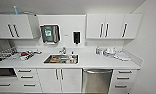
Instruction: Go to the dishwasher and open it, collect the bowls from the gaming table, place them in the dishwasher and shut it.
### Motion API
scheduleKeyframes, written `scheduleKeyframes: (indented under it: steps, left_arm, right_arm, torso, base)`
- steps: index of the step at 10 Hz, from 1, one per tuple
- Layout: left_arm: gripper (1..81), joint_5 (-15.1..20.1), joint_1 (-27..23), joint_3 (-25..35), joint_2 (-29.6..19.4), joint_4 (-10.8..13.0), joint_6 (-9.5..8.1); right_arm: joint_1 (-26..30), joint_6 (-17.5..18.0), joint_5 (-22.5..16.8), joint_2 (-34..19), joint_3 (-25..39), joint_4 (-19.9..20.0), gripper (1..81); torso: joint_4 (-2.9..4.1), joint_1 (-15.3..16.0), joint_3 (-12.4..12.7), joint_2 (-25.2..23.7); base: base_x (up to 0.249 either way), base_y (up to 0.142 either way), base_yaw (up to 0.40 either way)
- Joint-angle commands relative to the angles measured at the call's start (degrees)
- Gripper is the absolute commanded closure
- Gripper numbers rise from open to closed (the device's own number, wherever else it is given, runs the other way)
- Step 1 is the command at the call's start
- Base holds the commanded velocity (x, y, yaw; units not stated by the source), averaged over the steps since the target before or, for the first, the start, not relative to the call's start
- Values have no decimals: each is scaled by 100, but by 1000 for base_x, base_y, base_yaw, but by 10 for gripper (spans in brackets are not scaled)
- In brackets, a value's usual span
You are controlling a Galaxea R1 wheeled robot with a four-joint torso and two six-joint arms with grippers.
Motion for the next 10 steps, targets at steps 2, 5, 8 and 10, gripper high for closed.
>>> scheduleKeyframes:
  steps: [2, 5, 8, 10]
  left_arm:
    - [10, 282, -246, 65, -108, 44, 19]
    - [10, 282, -246, 65, -99, 44, 19]
    - [10, 282, -246, 65, -99, 44, 19]
    - [10, 282, -246, 65, -99, 44, 19]
  right_arm:
    - [276, -11, -347, -111, 125, 18, 10]
    - [276, -11, -347, -111, 117, 18, 10]
    - [277, -11, -347, -111, 108, 18, 10]
    - [285, -11, -347, -111, 117, 18, 10]
  torso:
    - [0, 3, 0, 0]
    - [0, 3, -2, 2]
    - [0, 3, 2, -4]
    - [0, 3, 0, -2]
  base:
    - [157, 0, 0]
    - [157, 0, 0]
    - [157, 0, 0]
    - [157, 0, 0]
